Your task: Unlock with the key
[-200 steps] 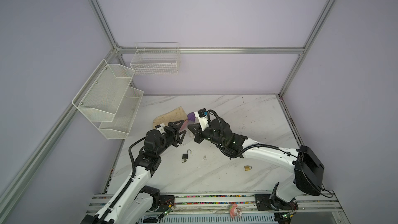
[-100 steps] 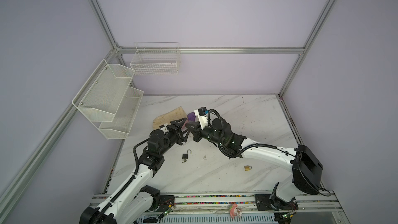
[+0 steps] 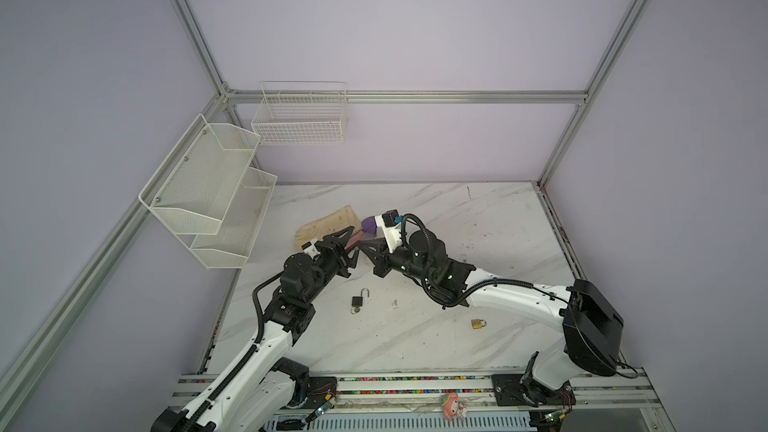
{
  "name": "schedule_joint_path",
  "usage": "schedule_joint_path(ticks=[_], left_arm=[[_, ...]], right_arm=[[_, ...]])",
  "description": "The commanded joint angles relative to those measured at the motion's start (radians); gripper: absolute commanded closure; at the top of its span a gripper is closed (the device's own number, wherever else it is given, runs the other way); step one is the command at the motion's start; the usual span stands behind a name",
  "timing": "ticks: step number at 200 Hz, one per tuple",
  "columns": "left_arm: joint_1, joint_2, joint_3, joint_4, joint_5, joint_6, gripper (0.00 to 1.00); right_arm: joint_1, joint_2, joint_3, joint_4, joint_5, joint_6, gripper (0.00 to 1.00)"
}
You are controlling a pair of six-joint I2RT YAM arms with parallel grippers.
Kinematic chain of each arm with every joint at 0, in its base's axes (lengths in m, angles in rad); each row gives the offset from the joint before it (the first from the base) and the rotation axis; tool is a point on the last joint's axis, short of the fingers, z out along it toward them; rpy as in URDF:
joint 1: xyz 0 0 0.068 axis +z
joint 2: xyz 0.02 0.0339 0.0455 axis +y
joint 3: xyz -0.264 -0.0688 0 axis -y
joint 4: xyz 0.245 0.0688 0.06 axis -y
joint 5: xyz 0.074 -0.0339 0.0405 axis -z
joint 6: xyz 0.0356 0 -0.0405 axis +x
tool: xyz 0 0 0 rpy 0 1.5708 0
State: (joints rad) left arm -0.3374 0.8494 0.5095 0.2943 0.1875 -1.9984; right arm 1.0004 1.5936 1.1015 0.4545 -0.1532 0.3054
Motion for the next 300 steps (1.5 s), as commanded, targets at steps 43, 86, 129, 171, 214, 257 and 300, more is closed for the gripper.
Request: schedule_joint_path(ticks=[43, 86, 129, 171, 214, 257, 300], left_arm=[[-0.005, -0.016, -0.027, 0.002, 0.003, -0.006, 0.74], [-0.005, -0.033, -0.016, -0.022, -0.004, -0.001, 0.92], [-0.005, -0.029, -0.003, -0.03, -0.002, 0.017, 1.0], [-0.005, -0.016, 0.056, -0.029, -0.031, 0.142, 1.0], [-0.006, 0.052, 0.147, 0.067, -0.026, 0.498, 1.0], [-0.041, 0.106, 0.2, 0.239, 0.072, 0.88, 1.0], [-0.081, 0.16, 0.249, 0.285, 0.159, 1.034, 1.0]], right_arm=[[0.002, -0.043, -0.009, 0.041, 0.004, -0.012, 1.0], [0.003, -0.044, -0.003, 0.028, 0.0, -0.028, 1.0], [0.003, -0.051, -0.001, 0.029, -0.003, -0.028, 1.0], [0.0, -0.084, 0.01, -0.012, -0.034, 0.009, 0.77], [-0.14, -0.141, -0.031, -0.026, -0.33, 0.27, 0.56], [-0.261, -0.144, -0.064, 0.011, -0.567, 0.509, 0.49], [-0.273, -0.12, -0.052, 0.104, -0.617, 0.544, 0.48]])
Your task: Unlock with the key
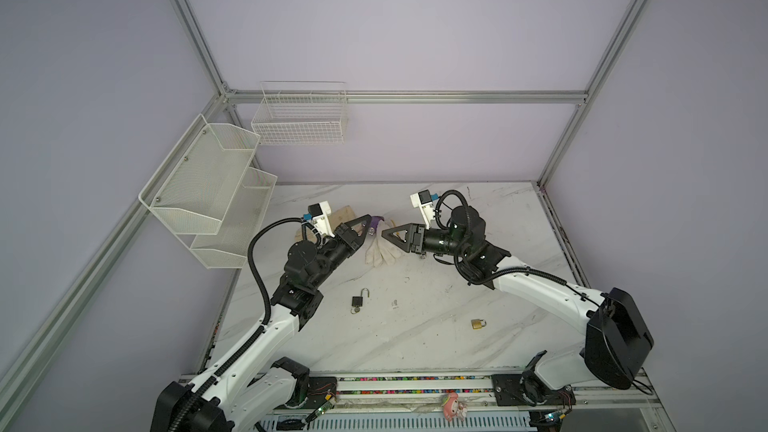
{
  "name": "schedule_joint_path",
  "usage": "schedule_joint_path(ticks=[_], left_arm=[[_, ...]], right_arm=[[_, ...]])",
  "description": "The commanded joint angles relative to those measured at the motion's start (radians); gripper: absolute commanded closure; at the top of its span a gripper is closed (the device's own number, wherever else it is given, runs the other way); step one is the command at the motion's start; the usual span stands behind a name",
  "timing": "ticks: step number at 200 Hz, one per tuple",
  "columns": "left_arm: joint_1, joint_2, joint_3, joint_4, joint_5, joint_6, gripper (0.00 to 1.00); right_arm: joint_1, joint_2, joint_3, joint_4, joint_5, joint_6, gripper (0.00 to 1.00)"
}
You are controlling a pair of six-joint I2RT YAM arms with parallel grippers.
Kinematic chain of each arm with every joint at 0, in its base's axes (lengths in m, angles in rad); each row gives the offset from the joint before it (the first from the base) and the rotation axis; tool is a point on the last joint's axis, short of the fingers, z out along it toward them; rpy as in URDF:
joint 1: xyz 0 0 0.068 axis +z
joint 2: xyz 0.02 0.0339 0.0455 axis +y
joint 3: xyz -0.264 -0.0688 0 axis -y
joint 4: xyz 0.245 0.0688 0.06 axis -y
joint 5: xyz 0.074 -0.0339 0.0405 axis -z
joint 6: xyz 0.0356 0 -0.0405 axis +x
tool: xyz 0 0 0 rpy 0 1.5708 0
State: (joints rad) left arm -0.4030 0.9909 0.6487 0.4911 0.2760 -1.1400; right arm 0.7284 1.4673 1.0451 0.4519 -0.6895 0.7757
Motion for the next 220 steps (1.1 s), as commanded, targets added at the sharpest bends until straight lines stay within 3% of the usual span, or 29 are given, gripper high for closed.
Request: schedule_joint_path(ticks=[1, 45, 108, 170, 220], left_arm=[[-0.016, 0.018, 0.112, 0.088, 0.072, 0.177, 1.0], [-0.037, 0.028, 0.127, 0.099, 0.08, 0.201, 1.0], [-0.046, 0.014, 0.118, 0.116, 0.08, 0.197, 1.0], [-0.049, 0.029, 0.116, 0.182, 0.082, 0.158, 1.0], [-0.052, 0.038, 0.113, 0.193, 0.09, 0.163, 1.0]], right_arm=[[-0.001, 0.007, 0.004, 0.109, -0.08, 0.074, 0.48], [-0.001, 0.028, -0.016, 0.297, -0.111, 0.133, 0.51], [-0.003, 0.029, -0.025, 0.332, -0.088, 0.128, 0.68], [-0.003, 0.05, -0.024, 0.333, -0.078, 0.123, 0.71], [-0.003, 0.051, -0.006, 0.337, -0.07, 0.113, 0.84]])
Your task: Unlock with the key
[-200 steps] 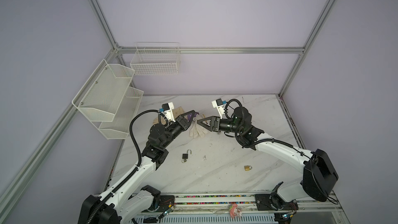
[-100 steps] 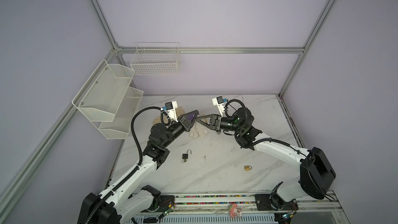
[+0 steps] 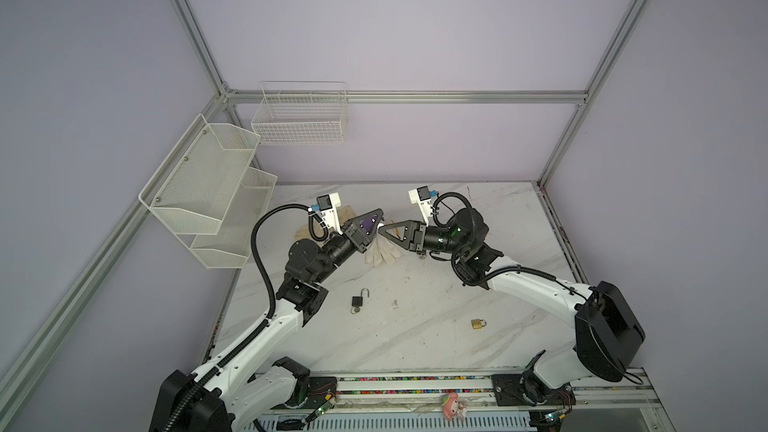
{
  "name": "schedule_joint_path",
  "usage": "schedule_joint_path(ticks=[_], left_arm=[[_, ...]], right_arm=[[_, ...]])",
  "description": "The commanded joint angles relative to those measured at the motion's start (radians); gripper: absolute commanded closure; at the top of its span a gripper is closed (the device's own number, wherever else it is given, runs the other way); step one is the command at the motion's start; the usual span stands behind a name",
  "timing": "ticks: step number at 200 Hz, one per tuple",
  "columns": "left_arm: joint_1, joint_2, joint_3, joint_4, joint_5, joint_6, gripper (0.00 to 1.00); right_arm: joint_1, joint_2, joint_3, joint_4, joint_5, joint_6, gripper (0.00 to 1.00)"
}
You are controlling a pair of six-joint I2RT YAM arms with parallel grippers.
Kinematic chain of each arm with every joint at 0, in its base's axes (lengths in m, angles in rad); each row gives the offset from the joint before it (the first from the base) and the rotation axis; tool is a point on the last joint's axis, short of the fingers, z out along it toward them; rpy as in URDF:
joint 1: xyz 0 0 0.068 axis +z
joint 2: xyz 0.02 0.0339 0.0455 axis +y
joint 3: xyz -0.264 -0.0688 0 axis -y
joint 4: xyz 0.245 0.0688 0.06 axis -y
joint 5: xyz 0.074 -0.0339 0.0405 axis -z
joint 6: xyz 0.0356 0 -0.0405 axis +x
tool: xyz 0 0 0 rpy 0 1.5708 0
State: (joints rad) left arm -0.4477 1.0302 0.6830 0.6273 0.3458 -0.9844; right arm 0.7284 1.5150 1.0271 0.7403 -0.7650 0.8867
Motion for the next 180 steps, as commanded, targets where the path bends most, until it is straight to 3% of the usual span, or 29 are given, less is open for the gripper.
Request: schedule_joint_path(ticks=[1, 60, 109, 174, 180], left_arm=[[-0.007, -0.001, 0.079, 0.056, 0.02, 0.007, 1.0], [-0.007, -0.008, 0.081, 0.022, 0.023, 0.057, 1.0], [-0.008, -0.024, 0.095, -0.024, 0.017, 0.103, 1.0], [-0.007, -0.015, 0.148, -0.068, 0.008, 0.142, 1.0], [-0.007, -0.014, 0.155, -0.077, 0.006, 0.146, 0.96]], right_arm=[[-0.003, 0.003, 0.012, 0.048, 0.006, 0.002, 0.84], [-0.015, -0.008, 0.008, 0.045, 0.026, -0.006, 0.88], [-0.021, -0.008, 0.009, 0.004, 0.043, -0.018, 1.0], [-0.026, -0.042, 0.012, -0.117, 0.093, -0.105, 1.0], [-0.027, -0.045, 0.012, -0.123, 0.095, -0.11, 1.0]])
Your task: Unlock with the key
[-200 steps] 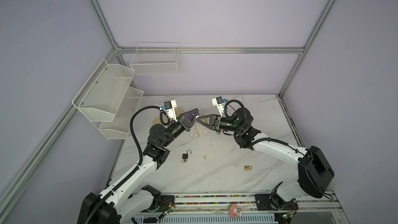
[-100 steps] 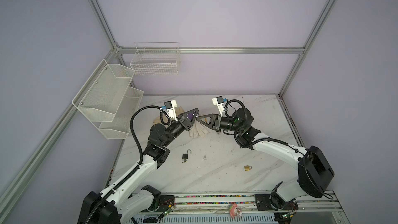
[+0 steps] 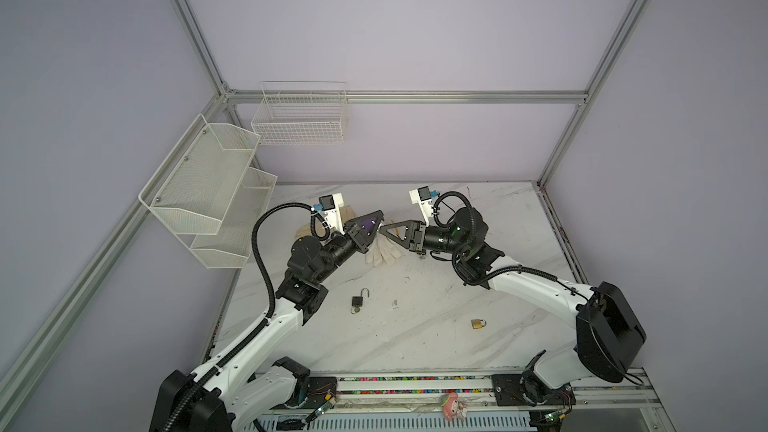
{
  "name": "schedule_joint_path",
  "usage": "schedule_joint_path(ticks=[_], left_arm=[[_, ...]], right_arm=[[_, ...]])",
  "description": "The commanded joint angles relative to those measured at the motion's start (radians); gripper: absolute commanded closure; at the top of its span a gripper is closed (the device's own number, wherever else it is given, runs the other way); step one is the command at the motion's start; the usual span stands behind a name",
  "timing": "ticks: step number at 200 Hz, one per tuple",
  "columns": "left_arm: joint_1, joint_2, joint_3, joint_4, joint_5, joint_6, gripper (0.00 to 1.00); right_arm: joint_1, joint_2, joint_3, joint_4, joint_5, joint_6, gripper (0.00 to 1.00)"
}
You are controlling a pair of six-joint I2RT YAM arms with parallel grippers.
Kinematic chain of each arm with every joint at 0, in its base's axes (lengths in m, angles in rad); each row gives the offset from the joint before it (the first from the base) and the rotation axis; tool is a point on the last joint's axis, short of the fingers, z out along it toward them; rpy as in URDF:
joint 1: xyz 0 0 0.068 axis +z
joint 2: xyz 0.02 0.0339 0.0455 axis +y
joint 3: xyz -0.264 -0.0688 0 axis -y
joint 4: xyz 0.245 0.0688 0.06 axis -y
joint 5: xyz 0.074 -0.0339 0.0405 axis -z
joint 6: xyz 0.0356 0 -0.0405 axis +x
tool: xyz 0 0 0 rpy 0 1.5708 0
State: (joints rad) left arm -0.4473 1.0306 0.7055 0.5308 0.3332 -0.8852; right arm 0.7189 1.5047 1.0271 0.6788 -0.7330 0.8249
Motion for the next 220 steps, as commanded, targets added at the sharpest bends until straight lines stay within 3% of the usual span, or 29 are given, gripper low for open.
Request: schedule_joint_path(ticks=[1, 18, 37, 60, 101, 132, 169, 220], left_arm=[[-0.008, -0.014, 0.134, 0.018, 0.017, 0.048, 0.96], [-0.008, -0.016, 0.141, 0.01, -0.001, 0.051, 0.9], [-0.008, -0.022, 0.15, 0.007, -0.011, 0.055, 0.7], [-0.008, -0.038, 0.164, -0.03, -0.017, 0.069, 0.58], [-0.008, -0.065, 0.153, -0.144, -0.037, 0.115, 0.49], [-0.024, -0.065, 0.15, -0.286, 0.009, 0.208, 0.46], [-0.151, -0.026, 0.199, -0.524, -0.012, 0.413, 0.42], [-0.413, 0.225, 0.354, -0.76, -0.016, 0.703, 0.4]], right_arm=[[-0.017, -0.036, 0.011, -0.063, 0.063, -0.05, 1.0], [-0.024, -0.045, 0.003, -0.065, 0.066, -0.052, 1.0], [-0.038, -0.058, -0.015, -0.067, 0.065, -0.049, 1.0], [-0.066, -0.087, -0.04, -0.095, 0.06, -0.056, 1.0], [-0.149, -0.194, -0.113, -0.25, 0.088, -0.123, 1.0], [-0.212, -0.288, -0.133, -0.489, 0.171, -0.249, 1.0], [-0.388, -0.367, -0.179, -0.651, 0.155, -0.281, 1.0], [-0.594, -0.345, -0.244, -0.694, 0.079, -0.311, 1.0]])
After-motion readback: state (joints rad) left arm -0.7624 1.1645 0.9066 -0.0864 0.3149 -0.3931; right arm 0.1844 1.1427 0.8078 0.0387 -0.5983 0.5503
